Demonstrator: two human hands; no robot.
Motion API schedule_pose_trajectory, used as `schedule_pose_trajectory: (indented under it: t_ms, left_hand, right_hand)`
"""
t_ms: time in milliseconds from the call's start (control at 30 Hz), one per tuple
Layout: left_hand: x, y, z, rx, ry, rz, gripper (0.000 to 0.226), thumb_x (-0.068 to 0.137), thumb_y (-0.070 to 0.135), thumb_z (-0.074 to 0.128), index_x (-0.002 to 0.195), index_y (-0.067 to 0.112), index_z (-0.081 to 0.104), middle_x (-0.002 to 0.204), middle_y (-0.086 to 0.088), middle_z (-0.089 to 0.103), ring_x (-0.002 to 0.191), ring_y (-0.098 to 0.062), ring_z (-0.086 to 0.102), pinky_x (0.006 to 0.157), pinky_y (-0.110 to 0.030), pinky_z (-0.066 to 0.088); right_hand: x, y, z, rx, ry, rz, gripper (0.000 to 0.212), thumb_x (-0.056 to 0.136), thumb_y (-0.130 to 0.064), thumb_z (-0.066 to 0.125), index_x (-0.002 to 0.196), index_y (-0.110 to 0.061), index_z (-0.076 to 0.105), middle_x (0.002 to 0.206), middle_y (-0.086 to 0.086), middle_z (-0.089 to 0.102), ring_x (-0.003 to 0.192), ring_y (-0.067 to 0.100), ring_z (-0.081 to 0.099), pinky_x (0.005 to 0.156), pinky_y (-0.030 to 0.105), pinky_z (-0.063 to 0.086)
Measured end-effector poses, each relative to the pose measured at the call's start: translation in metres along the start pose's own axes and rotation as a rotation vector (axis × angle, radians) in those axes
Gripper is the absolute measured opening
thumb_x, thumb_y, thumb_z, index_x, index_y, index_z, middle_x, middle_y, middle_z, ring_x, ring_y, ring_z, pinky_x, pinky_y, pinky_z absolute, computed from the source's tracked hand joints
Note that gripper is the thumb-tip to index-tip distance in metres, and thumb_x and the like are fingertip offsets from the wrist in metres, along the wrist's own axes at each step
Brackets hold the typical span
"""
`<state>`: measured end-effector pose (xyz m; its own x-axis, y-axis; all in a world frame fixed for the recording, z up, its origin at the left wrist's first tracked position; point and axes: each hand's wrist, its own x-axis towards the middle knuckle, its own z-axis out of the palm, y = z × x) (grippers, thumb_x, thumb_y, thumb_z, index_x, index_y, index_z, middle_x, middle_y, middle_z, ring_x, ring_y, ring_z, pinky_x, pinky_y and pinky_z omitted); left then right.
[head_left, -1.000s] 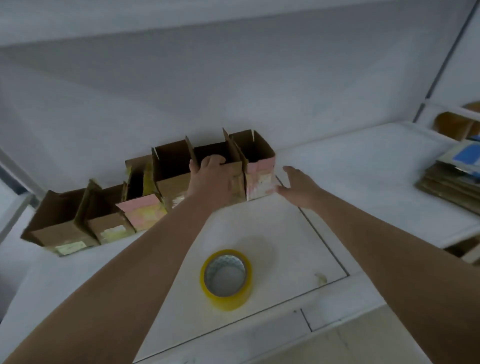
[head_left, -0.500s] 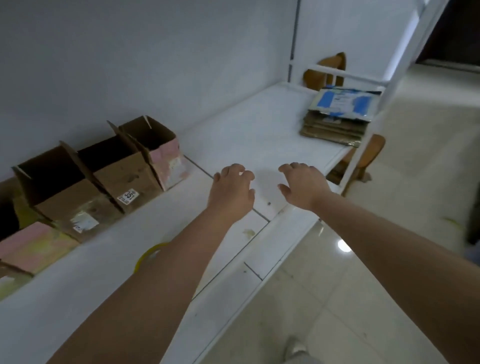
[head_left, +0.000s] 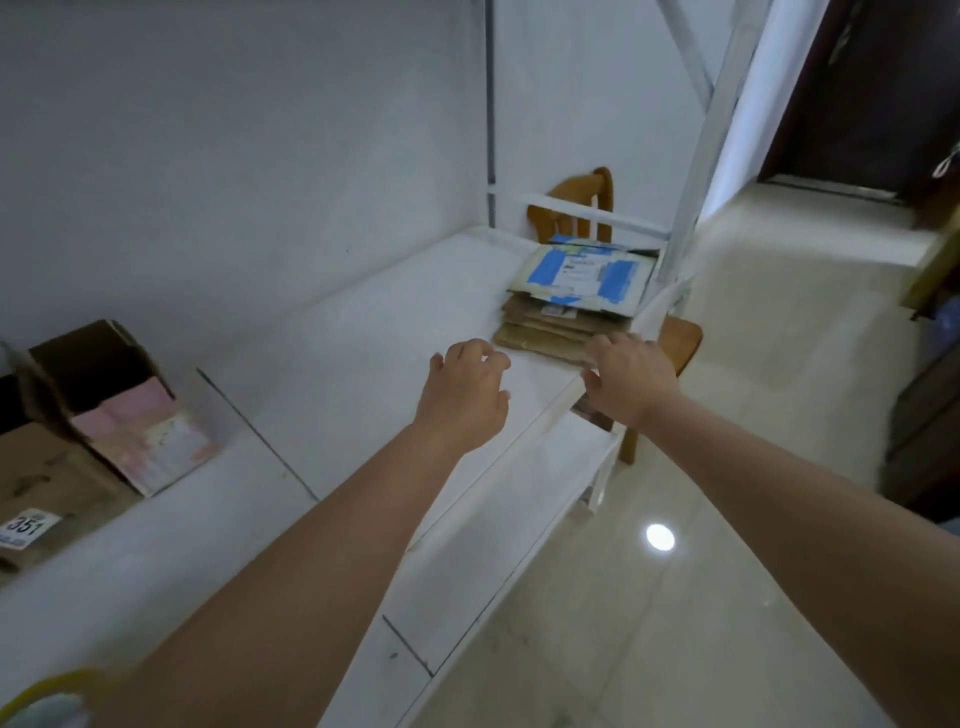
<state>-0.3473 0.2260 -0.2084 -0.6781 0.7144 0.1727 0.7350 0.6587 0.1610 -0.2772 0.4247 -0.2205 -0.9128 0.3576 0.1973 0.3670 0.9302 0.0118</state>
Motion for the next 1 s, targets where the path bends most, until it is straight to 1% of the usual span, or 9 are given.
schedule_pose_trajectory:
  t_ms: [200, 400, 467, 533, 567, 633, 733, 800, 1000]
  left_hand:
    - [0.07, 0.037, 0.021, 0.05, -0.034, -0.024, 0.036, 0.097, 0.027, 0.049, 0.131, 0.014, 0.048, 0.14, -0.008, 0.04, 0.132, -0.027, 0.034, 0.111, -0.048, 0.027]
    - [0.114, 0.044, 0.044, 0.087, -0.053, -0.016, 0.036, 0.096, 0.024, 0.048, 0.13, 0.013, 0.046, 0.139, -0.01, 0.041, 0.13, -0.027, 0.036, 0.109, -0.048, 0.03]
    - [0.125, 0.042, 0.049, 0.09, -0.047, -0.018, 0.038, 0.096, 0.025, 0.049, 0.132, 0.013, 0.046, 0.139, -0.01, 0.041, 0.13, -0.027, 0.036, 0.109, -0.049, 0.03]
    - [0.132, 0.04, 0.054, 0.085, -0.042, -0.024, 0.039, 0.096, 0.026, 0.05, 0.132, 0.013, 0.045, 0.14, -0.01, 0.041, 0.131, -0.027, 0.036, 0.11, -0.049, 0.03]
    - [0.135, 0.039, 0.055, 0.083, -0.039, -0.023, 0.039, 0.096, 0.027, 0.05, 0.133, 0.014, 0.045, 0.14, -0.009, 0.041, 0.131, -0.027, 0.036, 0.11, -0.049, 0.03]
    - [0.139, 0.037, 0.058, 0.082, -0.047, -0.019, 0.04, 0.097, 0.027, 0.05, 0.134, 0.014, 0.044, 0.141, -0.009, 0.041, 0.132, -0.027, 0.035, 0.111, -0.049, 0.029]
    - [0.144, 0.035, 0.062, 0.091, -0.072, -0.015, 0.042, 0.097, 0.028, 0.049, 0.136, 0.014, 0.042, 0.143, -0.009, 0.039, 0.134, -0.027, 0.032, 0.112, -0.05, 0.026]
    - [0.147, 0.034, 0.063, 0.097, -0.077, -0.019, 0.043, 0.097, 0.029, 0.048, 0.137, 0.015, 0.042, 0.144, -0.009, 0.038, 0.135, -0.027, 0.031, 0.112, -0.05, 0.025]
    - [0.157, 0.035, 0.057, 0.086, -0.044, -0.015, 0.044, 0.097, 0.028, 0.05, 0.138, 0.015, 0.043, 0.142, -0.011, 0.041, 0.135, -0.03, 0.032, 0.113, -0.052, 0.023]
  right_hand:
    - [0.063, 0.059, 0.013, -0.032, 0.073, 0.034, 0.031, 0.095, -0.035, 0.049, 0.119, -0.016, 0.054, 0.111, 0.008, 0.061, 0.104, 0.026, 0.053, 0.085, 0.039, 0.044]
    - [0.111, 0.074, 0.046, -0.088, 0.076, 0.007, 0.046, 0.091, -0.039, 0.058, 0.13, -0.017, 0.046, 0.126, 0.01, 0.055, 0.12, 0.031, 0.046, 0.098, 0.043, 0.041]
    - [0.124, 0.077, 0.056, -0.104, 0.038, -0.001, 0.061, 0.089, -0.037, 0.06, 0.141, -0.018, 0.036, 0.142, 0.013, 0.044, 0.133, 0.034, 0.035, 0.107, 0.047, 0.035]
    - [0.135, 0.079, 0.065, -0.098, -0.015, 0.002, 0.076, 0.089, -0.032, 0.06, 0.151, -0.017, 0.018, 0.158, 0.015, 0.02, 0.147, 0.035, 0.012, 0.116, 0.049, 0.021]
    - [0.141, 0.08, 0.068, -0.093, -0.035, 0.008, 0.082, 0.089, -0.03, 0.059, 0.153, -0.017, 0.01, 0.161, 0.014, 0.01, 0.149, 0.035, 0.002, 0.118, 0.05, 0.014]
    - [0.149, 0.083, 0.074, -0.084, -0.056, 0.009, 0.084, 0.092, -0.028, 0.055, 0.154, -0.017, 0.0, 0.162, 0.013, 0.001, 0.149, 0.034, -0.007, 0.119, 0.051, 0.009]
    - [0.154, 0.086, 0.078, -0.045, -0.07, -0.005, 0.072, 0.098, -0.026, 0.047, 0.155, -0.015, 0.004, 0.162, 0.014, 0.008, 0.149, 0.034, -0.002, 0.12, 0.051, 0.012]
    - [0.154, 0.088, 0.077, -0.02, -0.045, 0.006, 0.069, 0.098, -0.023, 0.048, 0.154, -0.015, 0.009, 0.161, 0.014, 0.013, 0.149, 0.033, 0.005, 0.12, 0.05, 0.015]
    - [0.155, 0.108, 0.047, 0.197, 0.21, 0.103, 0.06, 0.095, -0.009, 0.055, 0.149, -0.02, 0.031, 0.157, 0.008, 0.029, 0.147, 0.028, 0.019, 0.119, 0.047, 0.023]
